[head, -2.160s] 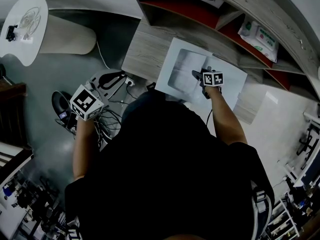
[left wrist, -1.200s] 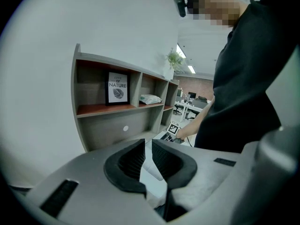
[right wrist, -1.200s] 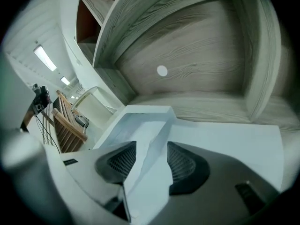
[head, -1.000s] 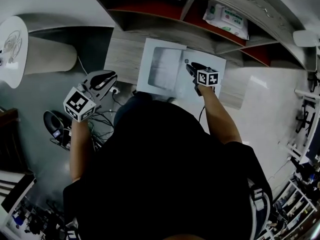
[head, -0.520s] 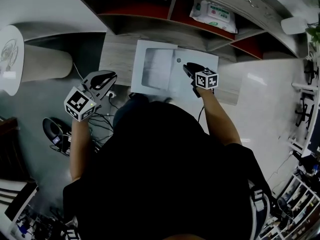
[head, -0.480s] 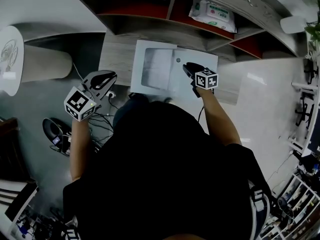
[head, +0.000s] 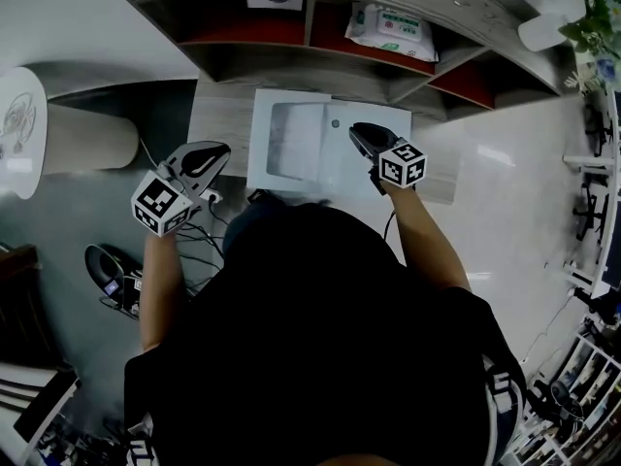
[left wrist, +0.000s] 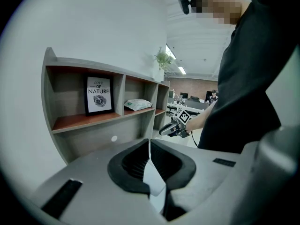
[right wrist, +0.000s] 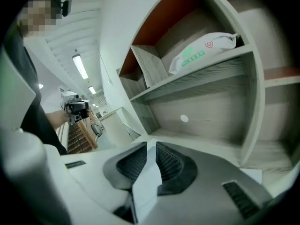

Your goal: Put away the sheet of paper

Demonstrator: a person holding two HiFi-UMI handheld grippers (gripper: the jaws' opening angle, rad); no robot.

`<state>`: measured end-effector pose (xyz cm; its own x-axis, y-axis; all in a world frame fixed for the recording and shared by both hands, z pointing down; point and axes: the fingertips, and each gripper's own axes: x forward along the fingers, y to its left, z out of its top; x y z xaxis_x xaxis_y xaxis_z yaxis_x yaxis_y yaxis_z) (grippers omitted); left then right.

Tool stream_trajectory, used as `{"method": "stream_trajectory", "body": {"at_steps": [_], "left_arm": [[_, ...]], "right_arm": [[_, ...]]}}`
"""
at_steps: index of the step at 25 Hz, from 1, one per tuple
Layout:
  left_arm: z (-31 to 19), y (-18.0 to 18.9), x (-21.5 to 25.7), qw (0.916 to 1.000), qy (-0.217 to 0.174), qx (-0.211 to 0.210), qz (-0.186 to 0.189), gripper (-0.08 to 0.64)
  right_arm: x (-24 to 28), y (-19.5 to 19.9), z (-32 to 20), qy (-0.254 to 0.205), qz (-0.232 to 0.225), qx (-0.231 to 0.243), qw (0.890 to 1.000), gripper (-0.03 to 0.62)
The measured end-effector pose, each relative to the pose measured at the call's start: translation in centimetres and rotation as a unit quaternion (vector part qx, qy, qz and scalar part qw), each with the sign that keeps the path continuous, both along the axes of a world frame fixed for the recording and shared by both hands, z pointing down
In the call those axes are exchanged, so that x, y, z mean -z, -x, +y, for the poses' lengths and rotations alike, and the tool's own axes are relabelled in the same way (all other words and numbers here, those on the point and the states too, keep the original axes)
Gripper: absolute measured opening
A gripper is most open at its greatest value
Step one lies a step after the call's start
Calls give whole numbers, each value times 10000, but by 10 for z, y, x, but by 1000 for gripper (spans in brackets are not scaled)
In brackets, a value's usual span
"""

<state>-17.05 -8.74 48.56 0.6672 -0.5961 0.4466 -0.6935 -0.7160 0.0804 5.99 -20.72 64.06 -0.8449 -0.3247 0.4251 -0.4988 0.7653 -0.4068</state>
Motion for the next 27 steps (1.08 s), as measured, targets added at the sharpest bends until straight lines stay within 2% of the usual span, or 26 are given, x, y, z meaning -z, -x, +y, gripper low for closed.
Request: {"method": "stream_trajectory", "body": {"at_steps": [8,16,27], "left_arm": [[-1,-21,1,9999,-37,-102,-30,23],[1,-39,1,9999,-31,-157,-4,23],[5,-65,6,9997,-90,-228,-9,23]], "right_arm": [[56,-7,15,-415,-368,212,9982,49],[99,-16,31,-1249,-150,624,9901,41],[125,-45,50,-1522,-213,679,9858,37]]}}
